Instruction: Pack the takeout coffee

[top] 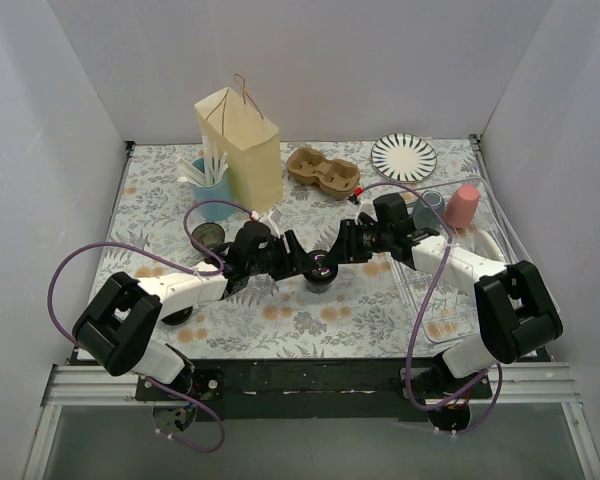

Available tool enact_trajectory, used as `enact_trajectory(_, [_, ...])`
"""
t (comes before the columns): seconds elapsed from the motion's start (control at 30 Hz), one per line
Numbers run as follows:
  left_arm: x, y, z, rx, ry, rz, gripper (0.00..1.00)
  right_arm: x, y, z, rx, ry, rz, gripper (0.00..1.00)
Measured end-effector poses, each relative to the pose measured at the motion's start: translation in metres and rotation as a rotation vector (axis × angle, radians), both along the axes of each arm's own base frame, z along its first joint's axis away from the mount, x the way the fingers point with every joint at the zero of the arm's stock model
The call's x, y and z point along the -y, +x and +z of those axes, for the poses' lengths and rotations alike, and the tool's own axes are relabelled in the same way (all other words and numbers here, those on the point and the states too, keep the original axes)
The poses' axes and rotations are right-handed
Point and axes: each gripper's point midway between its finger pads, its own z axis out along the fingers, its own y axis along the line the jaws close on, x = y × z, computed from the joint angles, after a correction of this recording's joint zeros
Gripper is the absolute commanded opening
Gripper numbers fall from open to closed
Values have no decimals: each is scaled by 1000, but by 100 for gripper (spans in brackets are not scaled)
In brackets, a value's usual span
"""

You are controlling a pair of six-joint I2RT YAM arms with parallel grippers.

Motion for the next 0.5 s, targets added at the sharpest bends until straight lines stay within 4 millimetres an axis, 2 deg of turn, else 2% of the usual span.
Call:
enact_trajectory(0.1, [1, 0, 0, -2, -6, 0, 45, 0, 1, 0, -2, 1, -9, 45])
enact_trajectory(0.23, [3, 2, 1, 2, -3, -5, 43, 3, 1, 2, 5, -11, -17, 57])
enact_trajectory(0.37, [4, 8, 2, 19, 27, -16, 43, 9, -1, 8, 11, -47, -18, 59])
enact_trajectory(0.5, [3, 11, 3, 46, 58, -29, 44, 16, 3, 18, 42, -83, -24, 56])
